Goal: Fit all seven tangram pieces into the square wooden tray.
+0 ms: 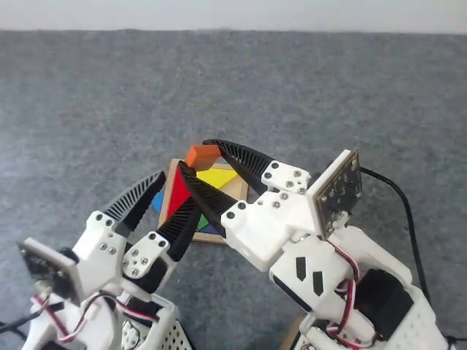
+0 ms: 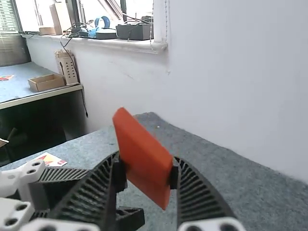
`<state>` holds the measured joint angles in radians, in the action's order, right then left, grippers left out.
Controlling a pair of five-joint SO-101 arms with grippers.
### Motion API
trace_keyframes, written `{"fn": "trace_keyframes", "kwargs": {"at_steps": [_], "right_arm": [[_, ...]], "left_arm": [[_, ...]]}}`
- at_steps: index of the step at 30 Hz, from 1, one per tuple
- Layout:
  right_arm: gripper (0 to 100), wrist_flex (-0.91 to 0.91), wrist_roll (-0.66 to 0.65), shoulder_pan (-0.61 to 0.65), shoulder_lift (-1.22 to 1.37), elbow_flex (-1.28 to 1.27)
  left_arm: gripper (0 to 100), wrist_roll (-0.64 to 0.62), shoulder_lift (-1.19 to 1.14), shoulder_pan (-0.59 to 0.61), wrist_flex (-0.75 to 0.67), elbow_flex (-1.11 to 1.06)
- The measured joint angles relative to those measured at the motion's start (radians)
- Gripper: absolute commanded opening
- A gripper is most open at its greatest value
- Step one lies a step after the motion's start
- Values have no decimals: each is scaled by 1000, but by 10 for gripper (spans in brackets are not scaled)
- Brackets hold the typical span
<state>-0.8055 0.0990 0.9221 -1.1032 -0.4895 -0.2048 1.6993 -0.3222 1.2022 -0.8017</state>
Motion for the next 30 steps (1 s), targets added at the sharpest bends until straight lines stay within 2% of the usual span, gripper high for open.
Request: {"fn": "trace_keyframes", "kwargs": {"at_steps": [11, 14, 20, 30], "right_arm": [[8, -2, 0, 0, 0, 0], [8, 23, 0, 0, 0, 0], [8, 28, 0, 28, 0, 0], [8, -37, 0, 49, -2, 0]], "left_arm": [[196, -25, 0, 17, 0, 2], [209, -2, 0, 14, 20, 14], [211, 64, 0, -68, 49, 34], [207, 95, 0, -74, 49, 37]]}}
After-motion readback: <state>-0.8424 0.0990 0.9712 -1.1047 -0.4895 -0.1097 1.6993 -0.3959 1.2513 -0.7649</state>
